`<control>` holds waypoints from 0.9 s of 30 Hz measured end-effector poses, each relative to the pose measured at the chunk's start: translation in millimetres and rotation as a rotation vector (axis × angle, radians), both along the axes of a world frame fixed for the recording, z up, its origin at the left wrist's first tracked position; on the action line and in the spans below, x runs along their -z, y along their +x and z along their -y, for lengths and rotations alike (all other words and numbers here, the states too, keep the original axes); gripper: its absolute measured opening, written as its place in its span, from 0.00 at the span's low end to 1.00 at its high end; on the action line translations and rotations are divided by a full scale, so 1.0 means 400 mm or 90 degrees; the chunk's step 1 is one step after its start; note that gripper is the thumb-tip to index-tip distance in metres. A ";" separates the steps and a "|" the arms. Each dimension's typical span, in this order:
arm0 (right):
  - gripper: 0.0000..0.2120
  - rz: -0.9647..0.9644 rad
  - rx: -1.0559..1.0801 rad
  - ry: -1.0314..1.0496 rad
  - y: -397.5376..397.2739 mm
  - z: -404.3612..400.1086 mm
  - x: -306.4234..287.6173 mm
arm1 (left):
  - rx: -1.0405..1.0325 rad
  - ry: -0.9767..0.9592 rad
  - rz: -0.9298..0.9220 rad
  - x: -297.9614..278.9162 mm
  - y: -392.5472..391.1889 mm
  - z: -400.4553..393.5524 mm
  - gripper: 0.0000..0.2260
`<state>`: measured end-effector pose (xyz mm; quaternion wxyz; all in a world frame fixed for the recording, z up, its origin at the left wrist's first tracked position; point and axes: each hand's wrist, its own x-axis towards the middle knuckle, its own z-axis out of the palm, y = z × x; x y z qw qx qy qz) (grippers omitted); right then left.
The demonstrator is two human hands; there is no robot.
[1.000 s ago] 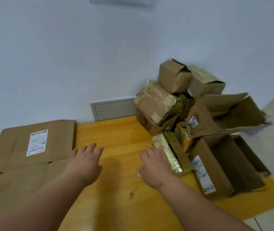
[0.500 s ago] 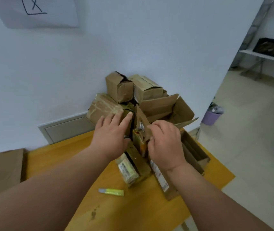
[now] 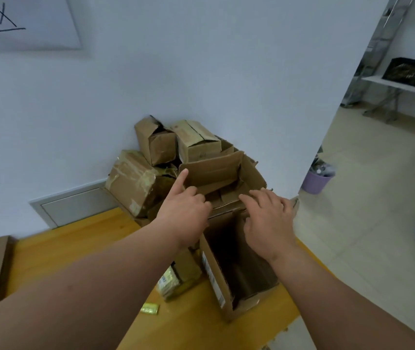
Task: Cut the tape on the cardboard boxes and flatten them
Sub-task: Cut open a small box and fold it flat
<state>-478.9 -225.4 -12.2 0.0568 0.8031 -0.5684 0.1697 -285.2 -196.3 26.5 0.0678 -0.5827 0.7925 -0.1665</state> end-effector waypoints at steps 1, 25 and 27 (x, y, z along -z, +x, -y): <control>0.25 0.006 -0.014 0.003 -0.007 0.011 0.001 | -0.024 0.014 0.002 -0.003 -0.007 0.004 0.10; 0.49 0.528 -0.219 0.335 0.302 -0.027 -0.052 | -0.404 -0.147 -0.678 -0.231 0.358 -0.321 0.09; 0.49 0.518 -0.262 0.414 0.358 -0.063 -0.046 | -0.461 -0.137 -0.769 -0.206 0.422 -0.389 0.12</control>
